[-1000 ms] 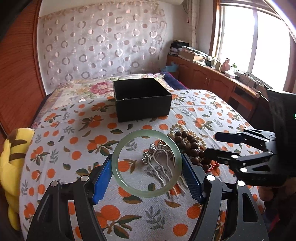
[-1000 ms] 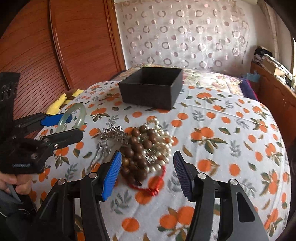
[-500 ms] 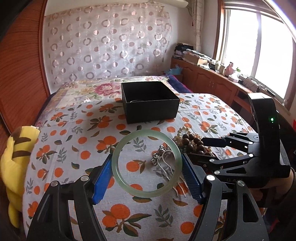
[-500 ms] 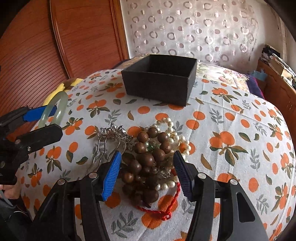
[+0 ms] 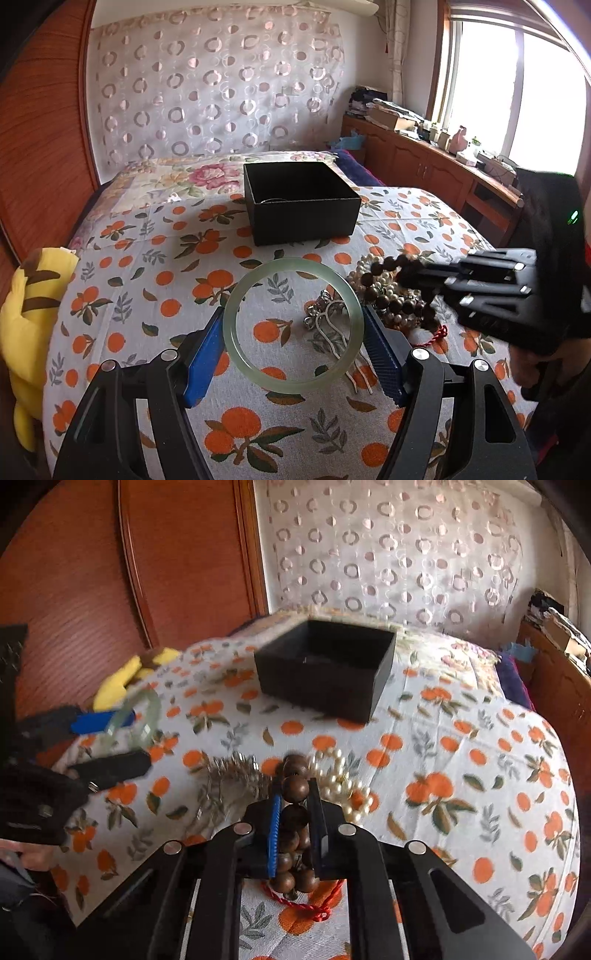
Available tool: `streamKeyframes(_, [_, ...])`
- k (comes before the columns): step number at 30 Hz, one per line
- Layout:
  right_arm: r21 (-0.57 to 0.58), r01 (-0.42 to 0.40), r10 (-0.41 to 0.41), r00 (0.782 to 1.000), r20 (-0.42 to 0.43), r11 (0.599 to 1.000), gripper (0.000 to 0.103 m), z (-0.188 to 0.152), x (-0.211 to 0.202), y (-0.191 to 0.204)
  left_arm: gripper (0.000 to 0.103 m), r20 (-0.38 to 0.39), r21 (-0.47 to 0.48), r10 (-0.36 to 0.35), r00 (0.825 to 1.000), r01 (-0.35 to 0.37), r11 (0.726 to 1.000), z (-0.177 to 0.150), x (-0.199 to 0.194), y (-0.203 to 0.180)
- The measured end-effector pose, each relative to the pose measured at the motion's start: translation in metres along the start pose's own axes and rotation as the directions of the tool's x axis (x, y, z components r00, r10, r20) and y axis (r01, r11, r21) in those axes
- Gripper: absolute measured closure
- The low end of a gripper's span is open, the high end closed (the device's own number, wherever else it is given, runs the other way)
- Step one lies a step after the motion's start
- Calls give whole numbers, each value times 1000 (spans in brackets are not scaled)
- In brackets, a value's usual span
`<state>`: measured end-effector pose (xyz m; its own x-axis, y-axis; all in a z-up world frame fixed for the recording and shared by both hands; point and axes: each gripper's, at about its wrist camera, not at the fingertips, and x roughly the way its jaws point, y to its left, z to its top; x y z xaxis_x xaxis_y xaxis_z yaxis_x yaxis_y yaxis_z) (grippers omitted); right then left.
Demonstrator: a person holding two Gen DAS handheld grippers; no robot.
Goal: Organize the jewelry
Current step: 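Carry the jade bangle and the bead bracelet over the black box with both tools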
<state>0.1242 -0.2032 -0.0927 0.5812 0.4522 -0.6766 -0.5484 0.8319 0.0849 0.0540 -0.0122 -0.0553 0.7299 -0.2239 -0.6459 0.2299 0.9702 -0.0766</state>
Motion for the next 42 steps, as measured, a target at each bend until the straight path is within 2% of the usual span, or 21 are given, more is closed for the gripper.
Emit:
streamKeyframes(9, [-16,26,-24,994,105,1000,88,33,-39,-6,34,18,6,-2,1000,2,1000,9,-1,0])
streamKeyframes(17, [-38,56,-49,985,163,998,88,60,-55,-9,34,39,13,-4,999,4,1000,20,-4,-1])
streamKeyframes(31, [-36,36,-27,974,225,999,88,104,-49,-30,34,61,10,-13,998,12,1000,61,14,8])
streamKeyframes(42, [-46,-23,35,965,262,999,88,152,-16,-59,34,66,7,5,998,-5,1000,108,44,15])
